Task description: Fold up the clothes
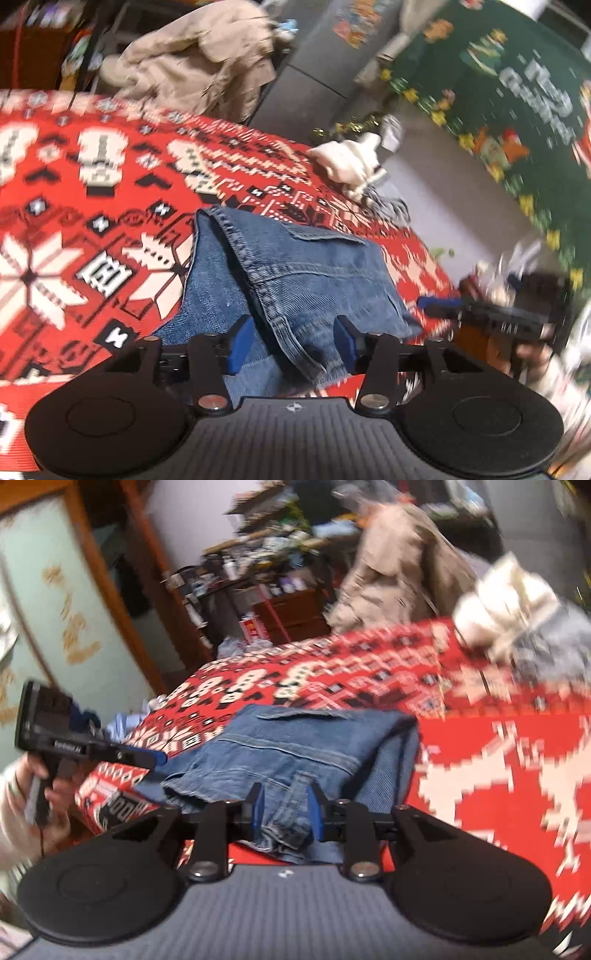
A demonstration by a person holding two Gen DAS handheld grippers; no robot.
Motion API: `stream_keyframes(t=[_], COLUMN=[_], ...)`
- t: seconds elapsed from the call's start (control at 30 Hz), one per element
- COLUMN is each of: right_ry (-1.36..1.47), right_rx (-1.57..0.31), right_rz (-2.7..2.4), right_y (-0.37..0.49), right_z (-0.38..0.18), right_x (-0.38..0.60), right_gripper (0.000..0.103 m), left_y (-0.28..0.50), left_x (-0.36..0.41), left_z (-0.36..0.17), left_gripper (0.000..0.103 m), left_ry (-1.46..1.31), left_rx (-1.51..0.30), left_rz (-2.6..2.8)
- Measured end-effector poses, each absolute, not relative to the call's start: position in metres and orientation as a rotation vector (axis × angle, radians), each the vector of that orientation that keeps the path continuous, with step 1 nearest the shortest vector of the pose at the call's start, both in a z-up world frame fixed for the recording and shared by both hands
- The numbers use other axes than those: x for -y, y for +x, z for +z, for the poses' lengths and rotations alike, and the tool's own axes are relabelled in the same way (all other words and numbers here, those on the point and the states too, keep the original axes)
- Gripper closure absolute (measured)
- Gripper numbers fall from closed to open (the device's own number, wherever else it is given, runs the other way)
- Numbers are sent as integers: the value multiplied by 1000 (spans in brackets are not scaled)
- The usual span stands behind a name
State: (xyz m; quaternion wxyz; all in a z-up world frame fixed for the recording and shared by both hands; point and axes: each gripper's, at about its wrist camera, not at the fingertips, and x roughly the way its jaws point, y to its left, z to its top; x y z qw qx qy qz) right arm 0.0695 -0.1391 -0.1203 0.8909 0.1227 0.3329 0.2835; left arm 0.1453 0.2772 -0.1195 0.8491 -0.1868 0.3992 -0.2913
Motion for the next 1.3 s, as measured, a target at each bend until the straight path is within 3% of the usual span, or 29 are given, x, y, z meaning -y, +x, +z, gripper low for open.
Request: stream_keyframes(t=[0.23, 0.3, 0.47, 0.63, 0.93, 1.2, 1.27, 1.3], right_ry=[303, 281, 240, 209, 216, 219, 211, 211], right_rx=[-775, -784, -735, -690, -764, -702, -681, -672], right_rz=[630, 632, 644, 683, 686, 611, 571, 551], right_y=[88, 90, 89, 95, 100, 111, 128, 137], right_z=[-151, -155, -137, -123, -144, -116, -113, -112], right_x=[123, 118, 116, 95, 96, 126, 128, 128], right_gripper=[72, 72, 72, 72, 75, 73, 79, 88], left_y=[171, 176, 178, 174, 165, 184, 199, 206], left_x=[-265, -261, -254, -253, -269, -258, -241, -233], left_z=[-141, -143, -140, -119, -140, -91, -95, -97], left_gripper=[54, 69, 86, 87, 82, 83, 83, 83], left_ry=[-495, -497, -466, -421, -430, -312, -299, -292], left_rx=[-919, -926, -895, -812, -868, -743, -745, -745], left_rz=[-612, -607, -597, -595, -565, -562, -574, -580])
